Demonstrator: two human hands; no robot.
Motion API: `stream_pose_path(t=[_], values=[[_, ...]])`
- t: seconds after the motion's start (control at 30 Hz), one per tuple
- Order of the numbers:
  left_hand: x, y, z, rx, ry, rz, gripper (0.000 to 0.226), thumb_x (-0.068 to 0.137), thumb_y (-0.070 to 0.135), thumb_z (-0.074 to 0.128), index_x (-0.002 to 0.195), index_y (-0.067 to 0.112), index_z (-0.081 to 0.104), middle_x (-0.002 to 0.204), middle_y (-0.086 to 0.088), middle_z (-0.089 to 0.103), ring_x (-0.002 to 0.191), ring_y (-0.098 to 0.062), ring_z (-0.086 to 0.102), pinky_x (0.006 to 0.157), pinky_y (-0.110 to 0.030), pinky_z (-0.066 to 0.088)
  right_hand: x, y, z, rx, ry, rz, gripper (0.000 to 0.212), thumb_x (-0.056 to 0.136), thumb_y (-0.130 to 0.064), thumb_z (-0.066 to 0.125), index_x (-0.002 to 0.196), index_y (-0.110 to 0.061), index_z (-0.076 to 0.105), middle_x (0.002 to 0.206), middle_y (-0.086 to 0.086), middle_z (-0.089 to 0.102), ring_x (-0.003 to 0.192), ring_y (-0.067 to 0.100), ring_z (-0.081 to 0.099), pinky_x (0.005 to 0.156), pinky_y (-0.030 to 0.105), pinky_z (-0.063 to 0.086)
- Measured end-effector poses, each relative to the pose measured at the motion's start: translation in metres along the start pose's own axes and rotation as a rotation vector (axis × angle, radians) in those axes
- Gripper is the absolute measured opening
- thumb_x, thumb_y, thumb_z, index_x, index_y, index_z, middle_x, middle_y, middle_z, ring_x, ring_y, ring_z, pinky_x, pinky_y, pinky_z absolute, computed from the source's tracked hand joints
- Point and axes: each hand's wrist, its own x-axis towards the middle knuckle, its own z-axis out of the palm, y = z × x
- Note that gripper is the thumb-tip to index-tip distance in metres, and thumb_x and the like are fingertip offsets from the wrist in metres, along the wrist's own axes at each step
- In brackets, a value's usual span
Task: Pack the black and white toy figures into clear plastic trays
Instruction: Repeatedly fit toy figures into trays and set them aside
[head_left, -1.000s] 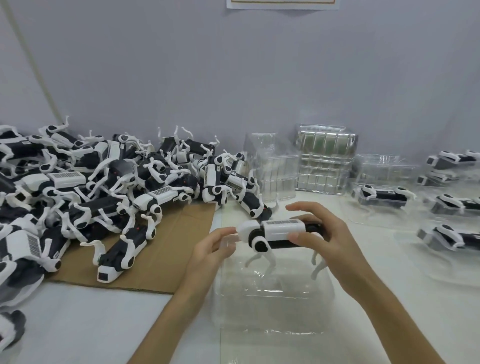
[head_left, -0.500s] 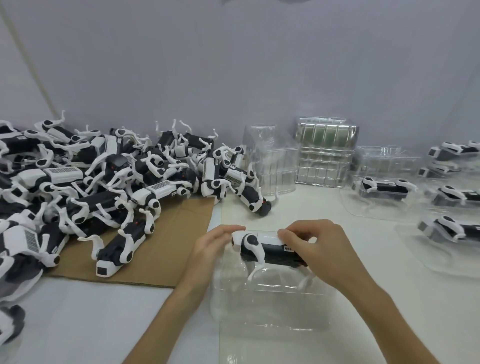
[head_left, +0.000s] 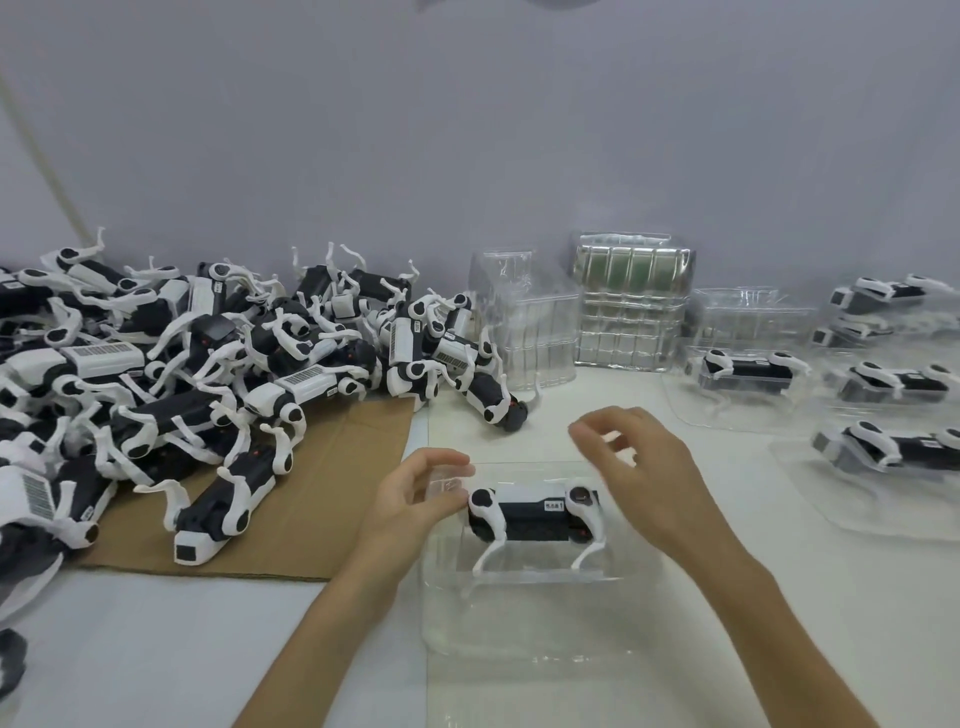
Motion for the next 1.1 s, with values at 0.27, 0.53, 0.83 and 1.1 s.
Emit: stream_pose_path(t=[0.27, 0.53, 0.83, 1.1], values=[[0.000, 0.003, 0.003, 0.154, 0.213, -0.067, 0.032, 0.075, 0.036, 0.076, 0.104, 0.026, 0.066, 0.099, 0.012, 0.069, 0.095, -0.003, 0.062, 0.076, -0.022, 0.043, 0.014, 0.022, -0.030, 0.135, -0.427, 0.418, 0.071, 0.066, -0.086, 0.034, 0.104, -0.040, 0.072, 0.111, -0.019, 0.069, 0.100, 0.007, 0.068, 0.088, 0.028, 0.046], [-0.005, 0.009, 0.001, 0.165, 0.292, 0.030, 0.007, 0.081, 0.032, 0.069, 0.081, 0.025, 0.070, 0.086, 0.016, 0.072, 0.081, -0.012, 0.061, 0.080, -0.034, 0.049, 0.001, 0.021, -0.016, 0.221, -0.541, 0.275, 0.110, 0.056, -0.075, 0.075, 0.150, -0.051, 0.023, 0.144, -0.025, 0.039, 0.124, -0.001, 0.052, 0.101, 0.027, 0.041], [-0.008, 0.018, 0.001, 0.189, 0.370, 0.362, 0.038, 0.094, 0.047, 0.060, 0.131, 0.047, 0.055, 0.134, 0.028, 0.056, 0.126, 0.008, 0.049, 0.102, -0.010, 0.038, 0.004, 0.018, 0.004, 0.348, -0.394, 0.124, 0.098, 0.057, -0.070, 0.077, 0.143, -0.055, 0.031, 0.126, -0.017, 0.055, 0.103, -0.011, 0.062, 0.087, 0.020, 0.049], [0.002, 0.003, -0.006, -0.033, -0.027, 0.083, 0.106, 0.054, 0.052, 0.088, 0.146, 0.040, 0.036, 0.133, 0.000, 0.062, 0.115, -0.019, 0.065, 0.096, -0.042, 0.053, 0.007, 0.021, 0.009, 0.454, -0.209, 0.063, 0.096, 0.054, -0.065, 0.080, 0.138, -0.055, 0.035, 0.118, -0.008, 0.063, 0.096, 0.007, 0.066, 0.088, 0.028, 0.051]])
